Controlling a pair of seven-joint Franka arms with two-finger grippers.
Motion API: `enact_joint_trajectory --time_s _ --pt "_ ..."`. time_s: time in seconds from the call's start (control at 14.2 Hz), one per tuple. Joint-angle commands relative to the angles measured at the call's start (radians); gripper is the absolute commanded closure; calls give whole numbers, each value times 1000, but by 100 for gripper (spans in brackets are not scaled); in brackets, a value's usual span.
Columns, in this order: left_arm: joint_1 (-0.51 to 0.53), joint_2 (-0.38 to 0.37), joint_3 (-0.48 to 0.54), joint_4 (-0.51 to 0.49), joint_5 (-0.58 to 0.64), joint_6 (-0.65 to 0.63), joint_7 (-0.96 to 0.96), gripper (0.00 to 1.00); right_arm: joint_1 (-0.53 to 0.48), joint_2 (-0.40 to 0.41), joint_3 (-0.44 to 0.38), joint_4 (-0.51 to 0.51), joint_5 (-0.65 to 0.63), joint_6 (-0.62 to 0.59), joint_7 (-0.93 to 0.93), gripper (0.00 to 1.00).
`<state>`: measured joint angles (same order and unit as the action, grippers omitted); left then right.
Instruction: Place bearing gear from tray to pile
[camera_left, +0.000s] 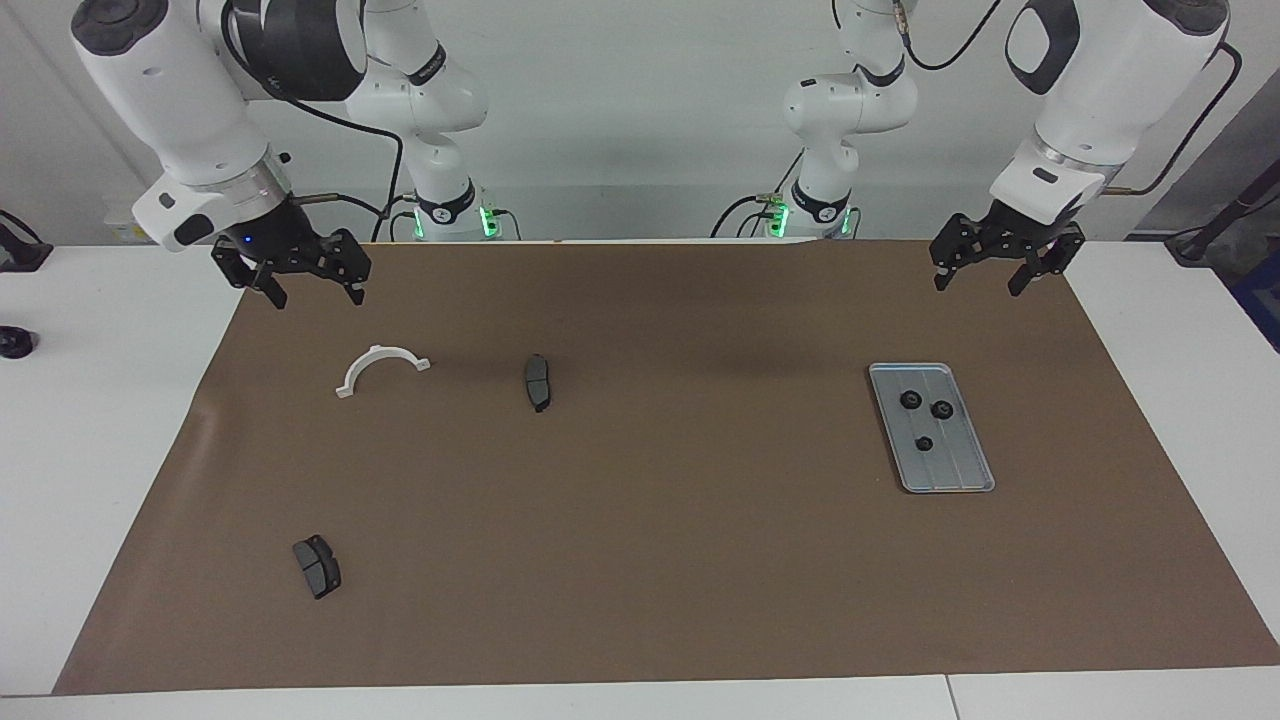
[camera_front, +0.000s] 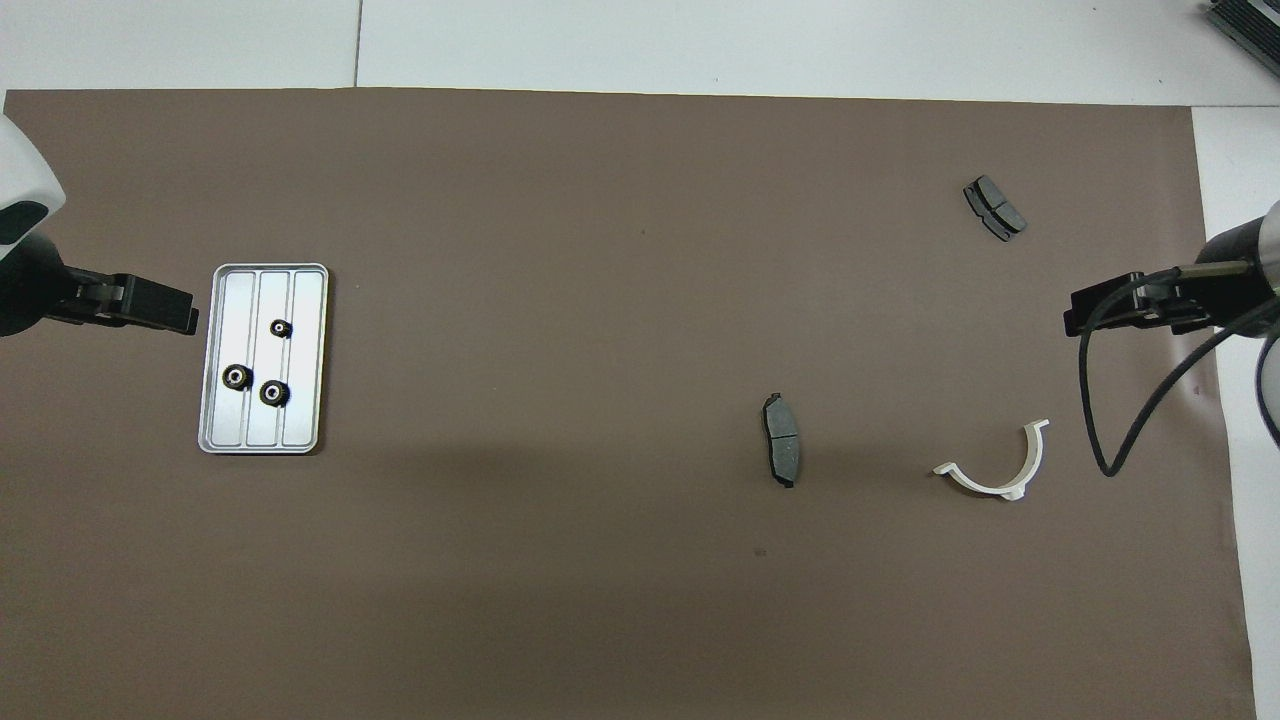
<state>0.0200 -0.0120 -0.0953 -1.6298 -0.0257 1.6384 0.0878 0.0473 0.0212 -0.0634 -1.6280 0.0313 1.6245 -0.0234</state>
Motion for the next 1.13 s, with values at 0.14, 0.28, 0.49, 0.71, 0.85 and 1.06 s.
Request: enact_joint_trajectory --time_s 0.14,0.28,0.49,0.71,0.85,1.06 --pt "11 -39 2 -56 -22 26 21 0 -1 -24 -3 -30 24 18 -23 0" --pt "11 -39 2 -56 -22 29 18 0 -1 -26 -3 -30 24 18 -23 0" --pt "20 -45 2 -79 -22 70 24 0 -1 -26 -3 -30 24 18 -23 0" --pt "38 -46 2 -168 -22 220 24 0 -1 -24 -3 -30 24 18 -23 0" --pt "72 24 2 -171 -22 308 24 0 -1 -24 -3 -30 24 18 -23 0" --pt "75 139 2 -189 -17 443 21 0 -1 -24 -3 -30 24 18 -23 0"
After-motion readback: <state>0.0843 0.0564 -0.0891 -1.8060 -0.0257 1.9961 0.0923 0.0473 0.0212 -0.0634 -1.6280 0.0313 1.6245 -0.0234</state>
